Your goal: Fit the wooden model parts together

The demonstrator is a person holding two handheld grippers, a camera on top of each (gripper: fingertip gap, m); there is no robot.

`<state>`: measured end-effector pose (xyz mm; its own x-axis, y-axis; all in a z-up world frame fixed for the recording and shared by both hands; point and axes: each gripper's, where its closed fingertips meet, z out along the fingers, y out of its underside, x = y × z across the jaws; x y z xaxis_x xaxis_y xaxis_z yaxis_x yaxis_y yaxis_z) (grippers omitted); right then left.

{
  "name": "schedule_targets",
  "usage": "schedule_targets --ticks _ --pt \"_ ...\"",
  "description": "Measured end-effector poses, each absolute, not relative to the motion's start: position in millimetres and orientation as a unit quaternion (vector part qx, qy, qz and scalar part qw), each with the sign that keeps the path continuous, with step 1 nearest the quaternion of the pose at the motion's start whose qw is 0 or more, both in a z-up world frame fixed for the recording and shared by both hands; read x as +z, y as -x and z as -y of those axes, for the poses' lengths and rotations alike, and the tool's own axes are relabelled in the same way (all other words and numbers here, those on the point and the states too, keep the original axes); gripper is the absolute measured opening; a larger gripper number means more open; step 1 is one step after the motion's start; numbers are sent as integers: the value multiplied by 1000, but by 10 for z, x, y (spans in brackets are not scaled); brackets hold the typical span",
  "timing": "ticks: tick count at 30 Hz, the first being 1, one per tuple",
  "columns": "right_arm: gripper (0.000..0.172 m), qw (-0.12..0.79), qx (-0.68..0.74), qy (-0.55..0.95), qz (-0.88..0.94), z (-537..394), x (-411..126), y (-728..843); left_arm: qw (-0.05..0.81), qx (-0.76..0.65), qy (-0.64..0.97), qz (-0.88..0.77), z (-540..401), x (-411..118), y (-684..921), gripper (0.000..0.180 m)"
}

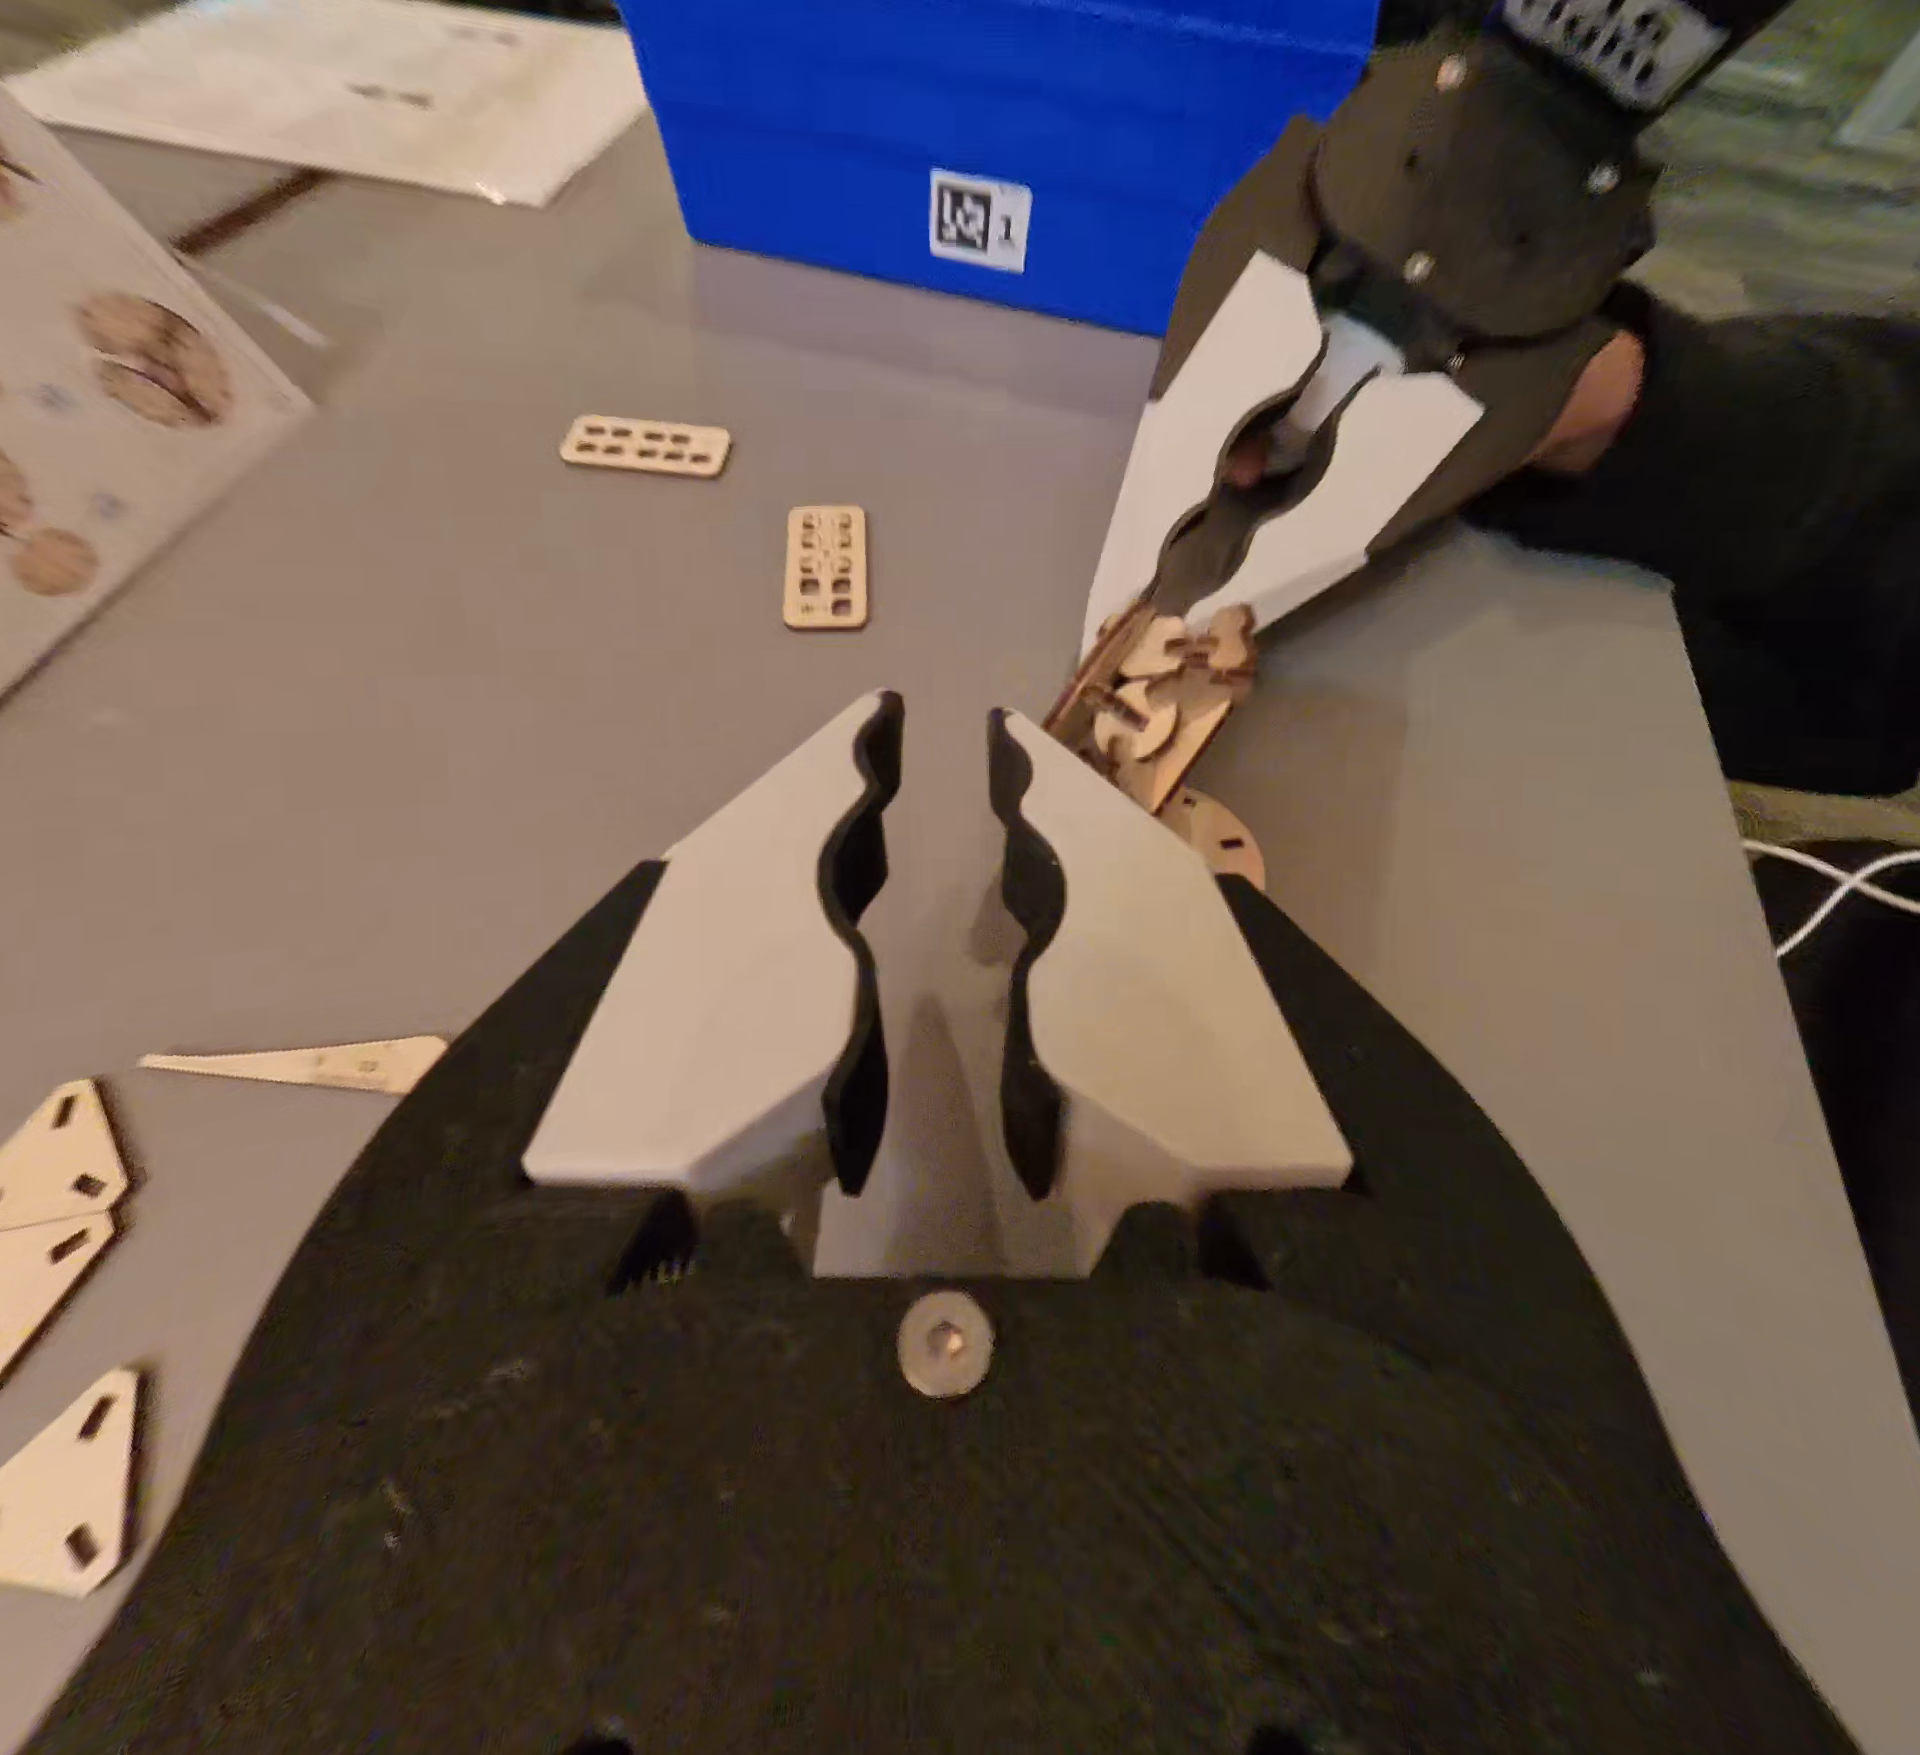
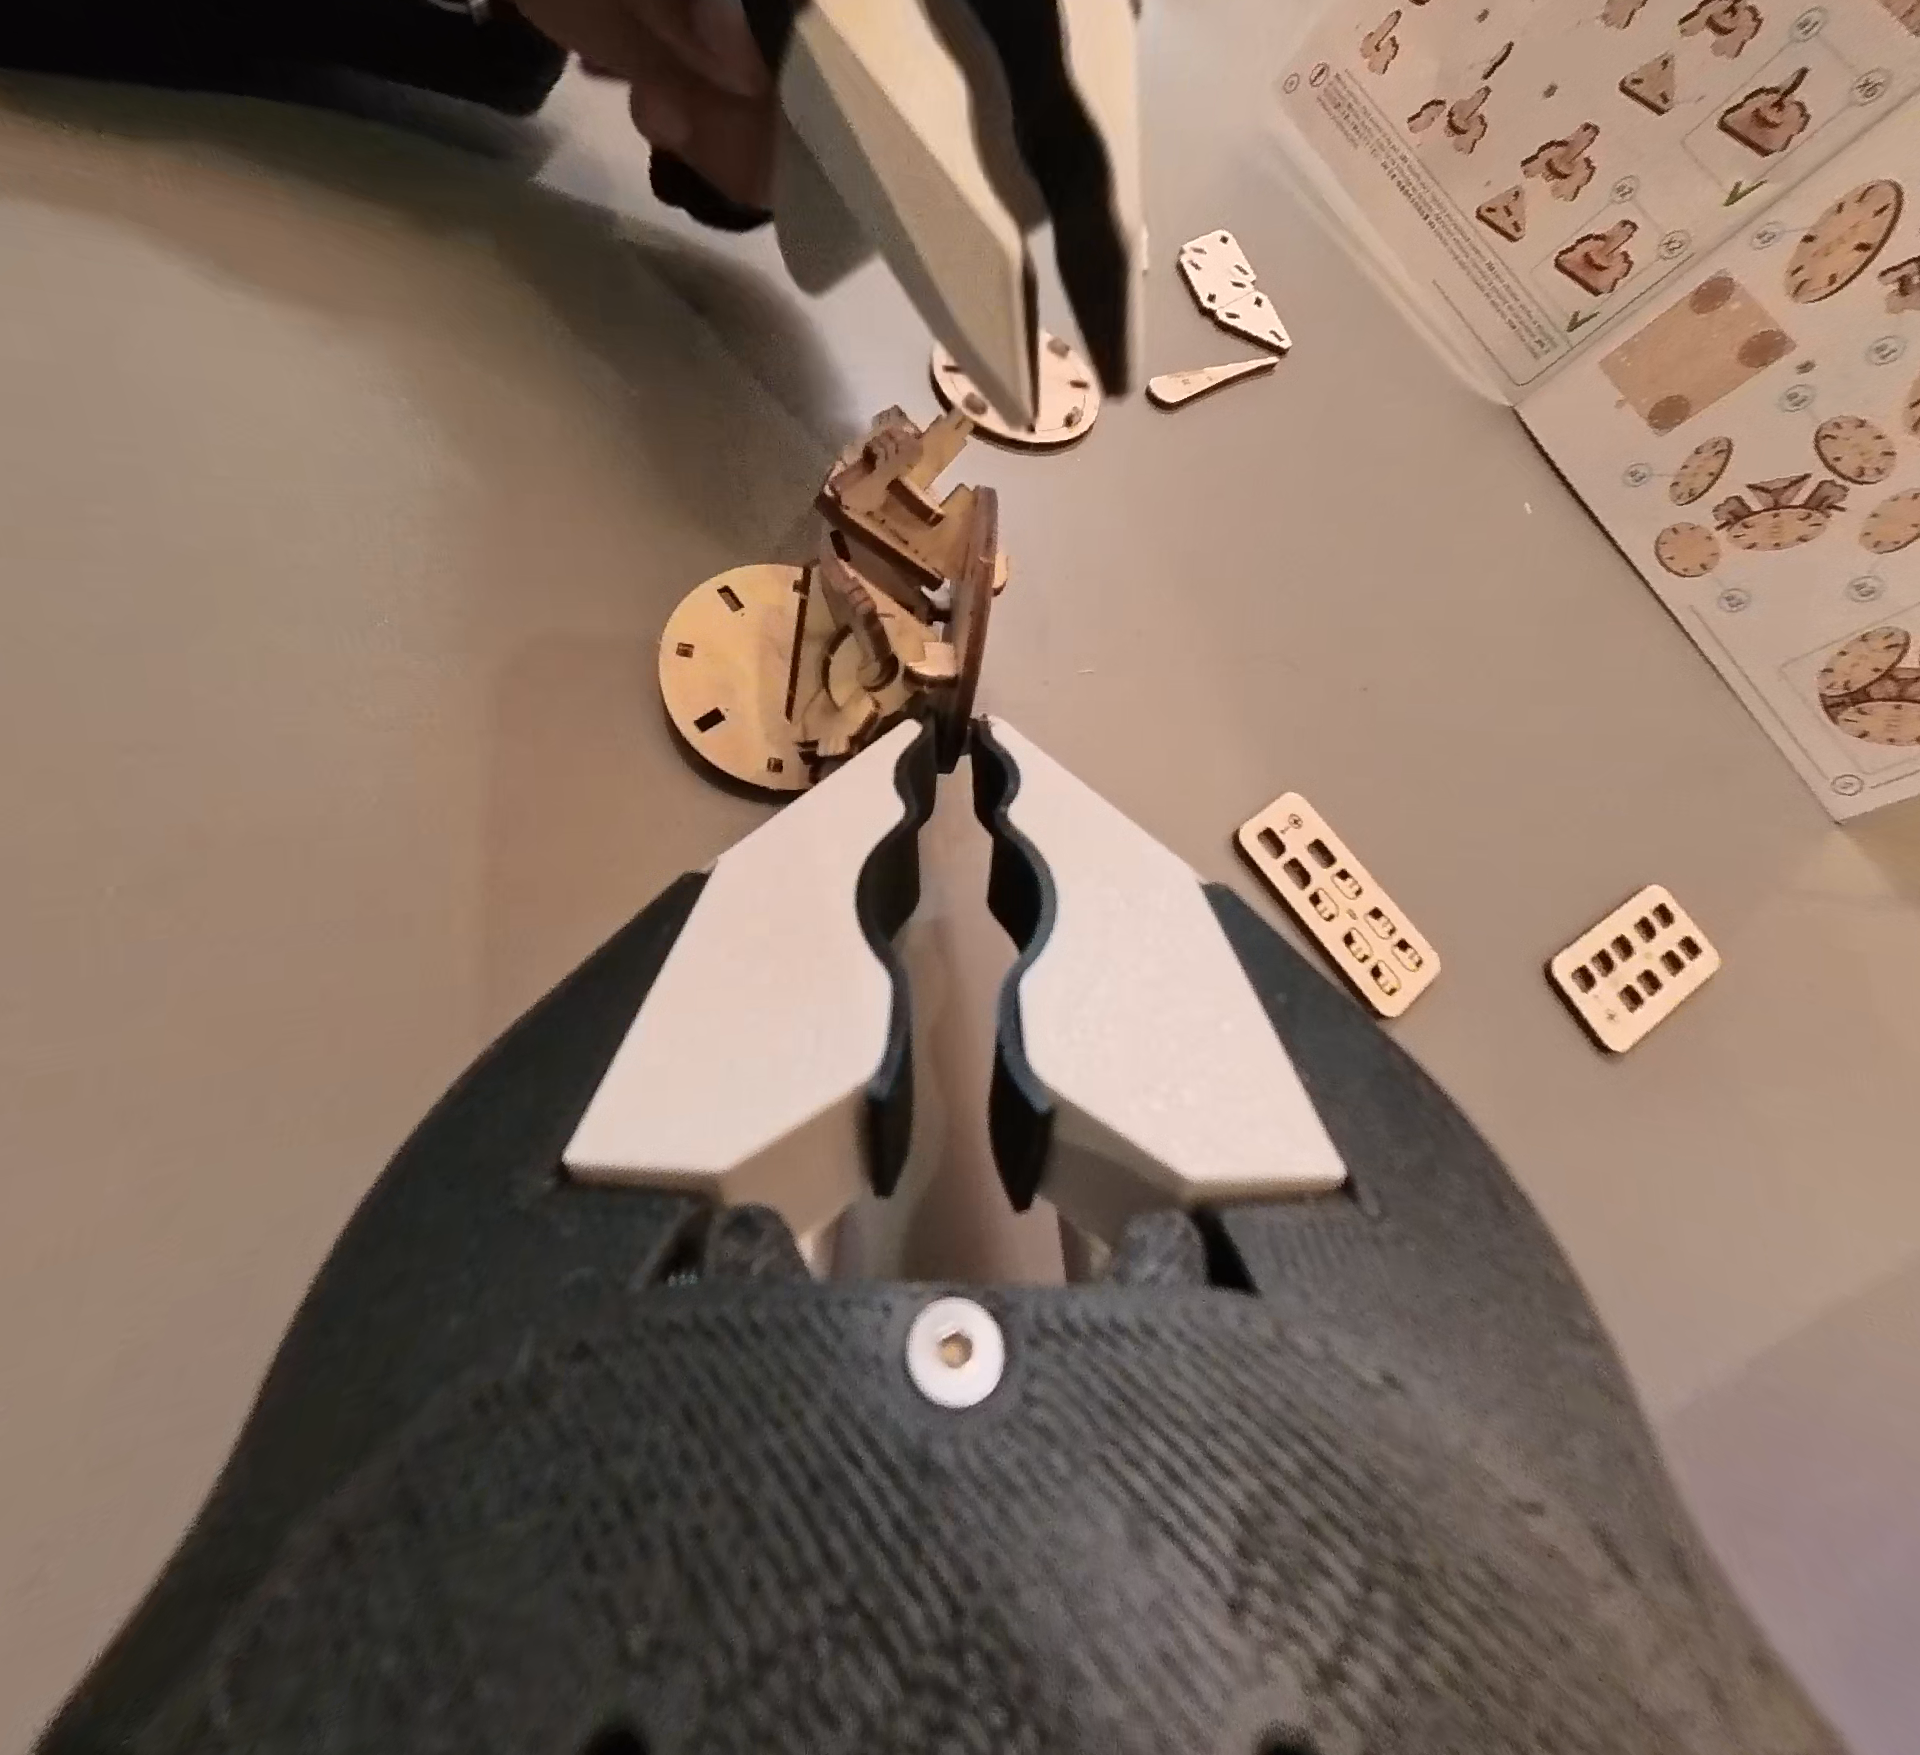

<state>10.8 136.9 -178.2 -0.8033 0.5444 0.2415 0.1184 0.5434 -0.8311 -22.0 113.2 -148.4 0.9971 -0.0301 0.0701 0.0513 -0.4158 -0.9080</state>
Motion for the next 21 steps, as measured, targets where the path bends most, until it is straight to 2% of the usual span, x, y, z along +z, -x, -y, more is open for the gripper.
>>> schedule_targets --ticks 2,10,21 --pt "5 244 435 196 844 -1370 -1782 -107 531 -58 846 -13 -1145 -1572 142 0" --pt "5 254 418 185 853 -1359 -1778 -113 505 -92 857 -54 -1060 -1673 -65 0" --pt "4 256 357 163 883 -1299 -1746 -125 462 -55 881 -83 -980 -1834 -84 0"
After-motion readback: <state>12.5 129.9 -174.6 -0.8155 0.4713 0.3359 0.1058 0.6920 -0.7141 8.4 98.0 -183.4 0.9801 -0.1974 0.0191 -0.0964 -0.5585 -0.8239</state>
